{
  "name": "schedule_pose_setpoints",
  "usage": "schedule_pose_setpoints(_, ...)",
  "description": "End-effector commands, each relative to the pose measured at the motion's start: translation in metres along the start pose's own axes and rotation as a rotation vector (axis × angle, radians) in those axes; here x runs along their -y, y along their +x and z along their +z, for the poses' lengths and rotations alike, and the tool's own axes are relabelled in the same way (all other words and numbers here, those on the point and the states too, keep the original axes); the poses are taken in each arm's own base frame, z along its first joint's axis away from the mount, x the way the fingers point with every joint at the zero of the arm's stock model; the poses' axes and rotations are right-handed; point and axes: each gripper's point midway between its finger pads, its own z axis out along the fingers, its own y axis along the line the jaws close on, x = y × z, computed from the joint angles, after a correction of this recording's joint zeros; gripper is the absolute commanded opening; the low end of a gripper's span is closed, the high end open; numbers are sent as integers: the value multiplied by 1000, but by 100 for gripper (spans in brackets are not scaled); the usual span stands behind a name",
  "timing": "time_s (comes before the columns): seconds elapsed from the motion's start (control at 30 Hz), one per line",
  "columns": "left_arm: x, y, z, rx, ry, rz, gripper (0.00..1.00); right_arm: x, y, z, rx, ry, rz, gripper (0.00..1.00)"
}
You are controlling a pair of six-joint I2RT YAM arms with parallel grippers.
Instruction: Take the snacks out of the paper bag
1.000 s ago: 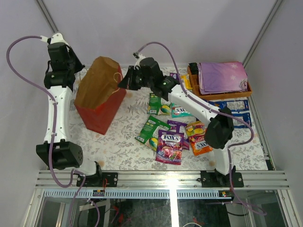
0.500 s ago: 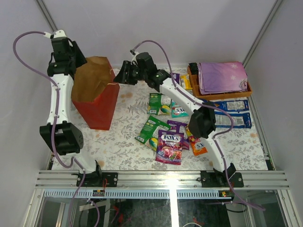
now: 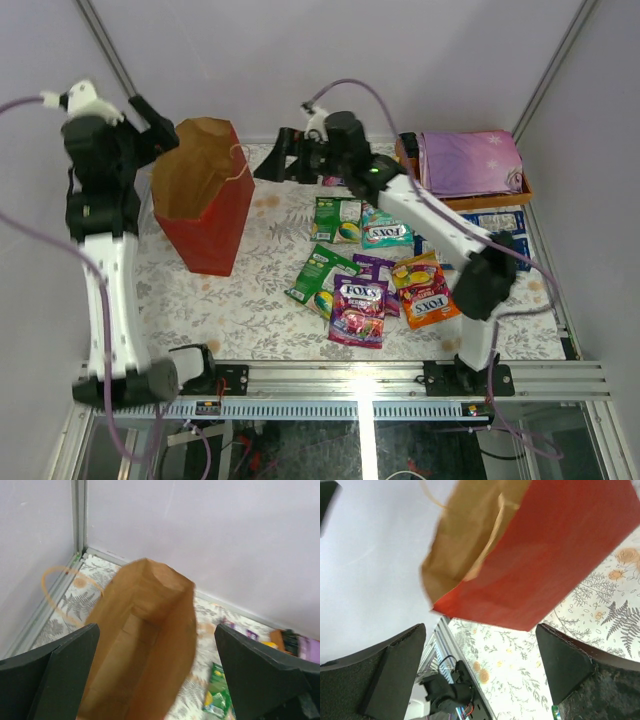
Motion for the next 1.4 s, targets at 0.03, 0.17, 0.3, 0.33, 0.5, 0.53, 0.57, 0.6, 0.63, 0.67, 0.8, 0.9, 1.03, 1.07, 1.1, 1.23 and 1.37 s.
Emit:
schedule_pose_setpoints(0.03,9,37,-78,39,98,-124,100,-77,-55,-119,276,-123,-168,99)
schedule_pose_setpoints(0.17,-12,101,-110,-60,60,-141,100,-70,-42,-163,329,-85,-166,99)
schedule_pose_setpoints(0.3,-16,143,-142,-109,100,-141,100,-52,-23,-188,370,-24,-151,99)
schedule_pose_setpoints(0.33,-12,155,-145,-143,131,-137,100,-51,-20,-192,373,-24,-147,99)
schedule_pose_setpoints(0.5,-20,233,-149,-352,157,-179,100,-44,-3,-200,356,-15,-124,99)
schedule_pose_setpoints(0.53,-23,239,-149,-349,149,-190,100,-43,-2,-201,355,-12,-124,99)
schedule_pose_setpoints(0.57,-21,238,-150,-347,163,-182,100,-43,1,-202,351,-13,-124,99)
schedule_pose_setpoints(0.6,-20,236,-150,-349,166,-179,100,-44,2,-203,347,-18,-122,99)
schedule_pose_setpoints(0.63,-19,235,-148,-353,165,-178,100,-44,4,-203,342,-23,-121,99)
schedule_pose_setpoints(0.67,-18,238,-145,-374,170,-178,100,-46,5,-203,337,-31,-118,99)
schedule_pose_setpoints(0.8,-19,266,-131,-515,172,-187,100,-46,8,-204,327,-33,-111,99)
schedule_pose_setpoints(0.9,-19,271,-123,-552,158,-198,100,-43,10,-205,328,-27,-109,99)
schedule_pose_setpoints(1.03,-22,259,-108,-535,114,-185,100,-44,13,-202,314,-38,-110,99)
schedule_pose_setpoints(1.07,-25,253,-104,-518,88,-170,100,-44,13,-202,309,-41,-112,99)
schedule_pose_setpoints(1.1,-30,247,-99,-497,58,-155,100,-44,13,-201,306,-44,-113,99)
schedule_pose_setpoints(1.23,-37,231,-87,-458,-4,-131,100,-40,15,-197,299,-40,-120,99)
schedule_pose_setpoints(1.37,-36,232,-74,-455,-12,-158,100,-35,16,-192,286,-46,-116,99)
